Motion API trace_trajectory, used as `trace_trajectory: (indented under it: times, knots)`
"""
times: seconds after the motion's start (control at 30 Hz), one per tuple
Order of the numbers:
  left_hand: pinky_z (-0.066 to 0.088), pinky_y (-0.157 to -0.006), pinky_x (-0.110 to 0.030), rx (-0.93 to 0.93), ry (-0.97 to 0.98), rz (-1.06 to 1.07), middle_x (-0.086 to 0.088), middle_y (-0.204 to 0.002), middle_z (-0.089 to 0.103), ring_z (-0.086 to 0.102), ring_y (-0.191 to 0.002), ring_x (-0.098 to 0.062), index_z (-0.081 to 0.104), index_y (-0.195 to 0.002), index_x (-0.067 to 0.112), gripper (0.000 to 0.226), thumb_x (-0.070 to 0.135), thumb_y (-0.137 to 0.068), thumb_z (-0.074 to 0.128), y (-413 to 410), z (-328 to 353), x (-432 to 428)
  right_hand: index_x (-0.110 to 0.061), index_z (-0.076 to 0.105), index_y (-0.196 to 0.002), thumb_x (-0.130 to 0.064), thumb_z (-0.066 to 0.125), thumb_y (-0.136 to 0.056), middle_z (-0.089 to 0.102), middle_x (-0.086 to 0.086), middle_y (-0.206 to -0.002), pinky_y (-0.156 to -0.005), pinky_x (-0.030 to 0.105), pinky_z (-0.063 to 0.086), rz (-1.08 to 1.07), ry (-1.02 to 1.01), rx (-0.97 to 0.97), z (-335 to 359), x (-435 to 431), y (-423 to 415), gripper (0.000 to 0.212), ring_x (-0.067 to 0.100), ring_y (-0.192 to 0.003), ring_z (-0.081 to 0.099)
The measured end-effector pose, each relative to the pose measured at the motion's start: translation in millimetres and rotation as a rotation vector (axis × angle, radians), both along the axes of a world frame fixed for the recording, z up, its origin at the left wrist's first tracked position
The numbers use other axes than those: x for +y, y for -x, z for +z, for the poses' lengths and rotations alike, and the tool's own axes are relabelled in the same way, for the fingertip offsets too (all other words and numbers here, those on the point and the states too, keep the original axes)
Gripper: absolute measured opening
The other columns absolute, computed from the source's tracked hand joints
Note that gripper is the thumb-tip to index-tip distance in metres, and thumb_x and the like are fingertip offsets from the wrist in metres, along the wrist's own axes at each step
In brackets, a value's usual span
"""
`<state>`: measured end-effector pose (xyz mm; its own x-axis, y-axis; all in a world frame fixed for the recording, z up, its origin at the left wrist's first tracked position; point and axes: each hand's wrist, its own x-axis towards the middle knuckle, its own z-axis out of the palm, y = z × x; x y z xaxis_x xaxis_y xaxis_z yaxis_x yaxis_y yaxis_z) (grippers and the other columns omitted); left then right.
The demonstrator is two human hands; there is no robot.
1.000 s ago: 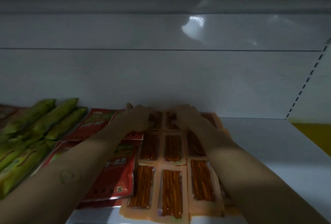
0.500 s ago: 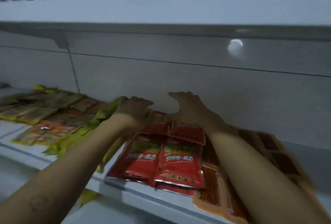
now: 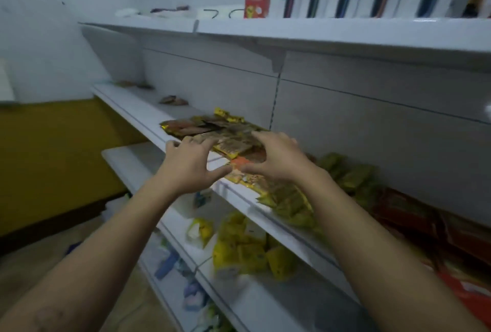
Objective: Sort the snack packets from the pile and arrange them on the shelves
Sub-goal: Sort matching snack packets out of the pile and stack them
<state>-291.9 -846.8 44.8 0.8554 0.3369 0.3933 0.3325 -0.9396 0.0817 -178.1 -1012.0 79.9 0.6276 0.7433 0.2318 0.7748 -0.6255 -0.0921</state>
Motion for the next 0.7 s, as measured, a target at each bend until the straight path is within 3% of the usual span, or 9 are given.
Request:
trace_trajectory:
  times: [0.37,0.7]
  knots:
    - [0.027,-0.109,-0.047,0.004,0.091,0.247,0.003,-0.155,0.036,0.031,-0.142,-0.020,0.026,-0.152,0.029,0.083,0.074,-0.085,0.046,106,-22,130,-0.027,0.019,-0.155,-0.065,0.064,-0.081,0.027,-0.002,-0.158,-0.113,0.042,0.024,0.219,-0.033,0.103,-37,165,72,0.095,0.026,-0.142,0.024]
    - [0.028,-0.107,-0.046,0.015,0.148,0.373,0.004,-0.154,0.037,0.031,-0.141,-0.020,0.025,-0.152,0.032,0.078,0.069,-0.088,0.050,112,-50,230,-0.025,0.020,-0.155,-0.059,0.066,-0.083,0.027,0.000,-0.159,-0.114,0.043,0.024,0.295,-0.108,0.179,-59,294,62,0.092,0.026,-0.143,0.023]
